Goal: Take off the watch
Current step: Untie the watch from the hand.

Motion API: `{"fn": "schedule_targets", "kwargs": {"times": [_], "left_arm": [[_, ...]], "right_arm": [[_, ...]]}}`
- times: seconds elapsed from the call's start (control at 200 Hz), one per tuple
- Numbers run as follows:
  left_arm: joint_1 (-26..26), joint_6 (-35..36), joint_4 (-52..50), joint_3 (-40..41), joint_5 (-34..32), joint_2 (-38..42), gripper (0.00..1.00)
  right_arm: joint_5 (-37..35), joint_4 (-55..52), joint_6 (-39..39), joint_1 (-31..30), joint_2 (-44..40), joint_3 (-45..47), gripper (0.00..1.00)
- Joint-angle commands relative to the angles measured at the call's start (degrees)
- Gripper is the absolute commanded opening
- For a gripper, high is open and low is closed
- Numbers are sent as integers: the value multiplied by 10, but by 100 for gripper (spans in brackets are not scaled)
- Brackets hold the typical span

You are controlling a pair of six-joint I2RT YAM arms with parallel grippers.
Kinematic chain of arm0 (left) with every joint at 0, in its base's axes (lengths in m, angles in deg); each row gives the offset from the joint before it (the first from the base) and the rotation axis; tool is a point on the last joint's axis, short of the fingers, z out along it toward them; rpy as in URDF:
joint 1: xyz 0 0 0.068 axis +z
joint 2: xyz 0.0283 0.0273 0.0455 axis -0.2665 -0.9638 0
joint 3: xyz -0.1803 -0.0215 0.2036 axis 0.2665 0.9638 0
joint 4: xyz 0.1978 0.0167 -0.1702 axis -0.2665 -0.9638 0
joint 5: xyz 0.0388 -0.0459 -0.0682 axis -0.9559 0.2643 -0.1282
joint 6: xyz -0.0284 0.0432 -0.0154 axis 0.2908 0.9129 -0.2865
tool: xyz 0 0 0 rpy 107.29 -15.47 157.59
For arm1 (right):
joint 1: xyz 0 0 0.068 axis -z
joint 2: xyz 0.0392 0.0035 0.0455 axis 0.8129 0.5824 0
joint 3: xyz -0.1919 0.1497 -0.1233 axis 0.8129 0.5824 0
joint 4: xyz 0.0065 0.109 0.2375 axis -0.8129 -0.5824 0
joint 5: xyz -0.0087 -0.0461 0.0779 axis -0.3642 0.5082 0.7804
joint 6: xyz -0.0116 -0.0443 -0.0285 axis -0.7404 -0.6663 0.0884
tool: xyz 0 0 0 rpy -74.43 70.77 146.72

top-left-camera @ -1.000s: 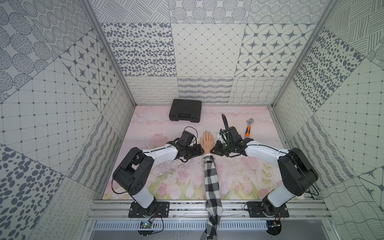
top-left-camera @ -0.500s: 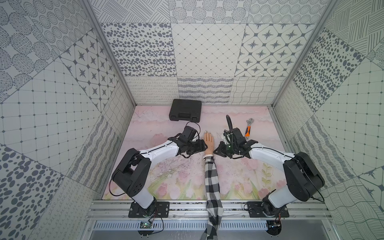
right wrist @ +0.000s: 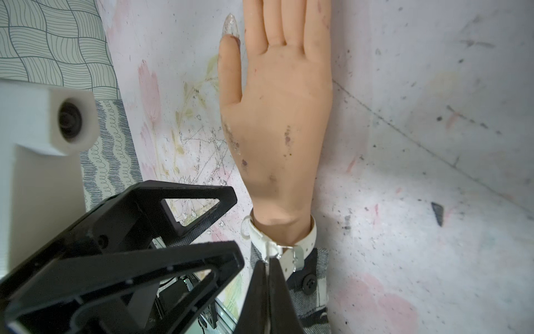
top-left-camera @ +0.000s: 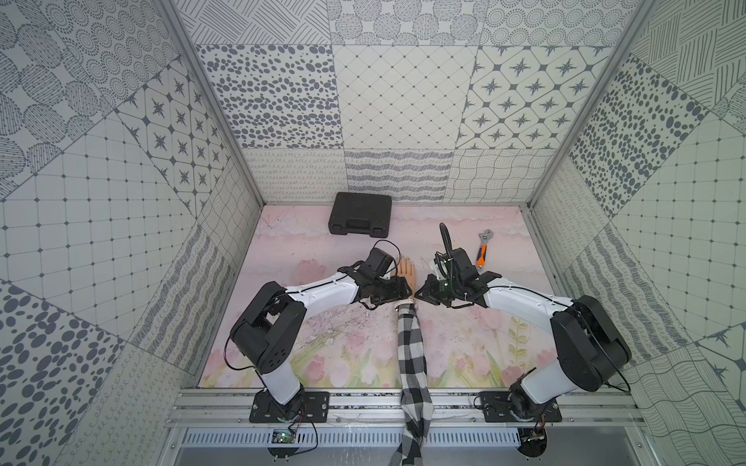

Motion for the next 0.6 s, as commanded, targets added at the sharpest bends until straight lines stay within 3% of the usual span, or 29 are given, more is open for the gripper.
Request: {"fn": "schedule_targets", "kwargs": {"times": [0.0, 0.485, 0.595], "left_arm": [[-5, 14, -8, 4, 8, -8, 74], [-6, 21, -18, 32, -15, -7, 71], [-6, 20, -18, 38, -20, -5, 71]], "right_arm": [[-2, 16, 5, 1, -15, -1, 0], [0, 17, 3, 4, -18, 0, 0], [7, 23, 4, 11, -22, 2, 30]]}}
